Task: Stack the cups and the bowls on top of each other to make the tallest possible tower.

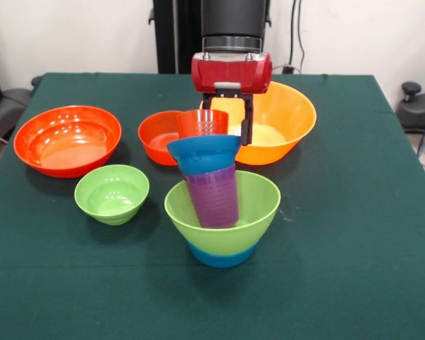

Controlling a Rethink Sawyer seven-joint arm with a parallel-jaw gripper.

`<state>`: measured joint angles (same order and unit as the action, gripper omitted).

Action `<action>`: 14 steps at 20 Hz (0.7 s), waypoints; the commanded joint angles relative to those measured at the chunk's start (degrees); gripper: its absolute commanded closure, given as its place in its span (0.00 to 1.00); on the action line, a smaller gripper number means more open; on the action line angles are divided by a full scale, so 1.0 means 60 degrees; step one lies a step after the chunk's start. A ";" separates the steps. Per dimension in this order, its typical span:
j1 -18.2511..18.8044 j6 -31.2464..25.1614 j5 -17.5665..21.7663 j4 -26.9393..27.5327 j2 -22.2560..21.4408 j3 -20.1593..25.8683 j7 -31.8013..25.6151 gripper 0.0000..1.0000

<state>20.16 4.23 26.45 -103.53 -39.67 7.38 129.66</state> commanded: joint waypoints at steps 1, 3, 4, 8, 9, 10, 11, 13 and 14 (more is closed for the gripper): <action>0.0122 -0.0310 0.0492 0.1130 0.0221 0.1063 -0.0185 0.00; 0.0291 -0.0556 0.0535 0.1254 0.0251 0.1294 -0.0342 0.00; 0.0343 -0.0720 0.0512 0.1299 0.0249 0.1376 -0.0409 0.00; 0.0566 -0.1276 0.0364 0.1420 0.0277 0.1807 -0.0584 0.00; 0.0619 -0.1365 0.0353 0.1448 0.0297 0.1911 -0.0627 0.00; 0.0782 -0.1578 0.0331 0.1473 0.0324 0.2161 -0.0756 0.00; 0.0851 -0.1688 0.0325 0.1514 0.0349 0.2275 -0.0824 0.00; 0.0949 -0.2007 0.0247 0.1673 0.0433 0.2510 -0.0955 0.00; 0.0944 -0.2168 0.0186 0.1757 0.0486 0.2577 -0.0974 0.00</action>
<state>24.61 1.99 26.47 -98.13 -39.60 13.83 129.66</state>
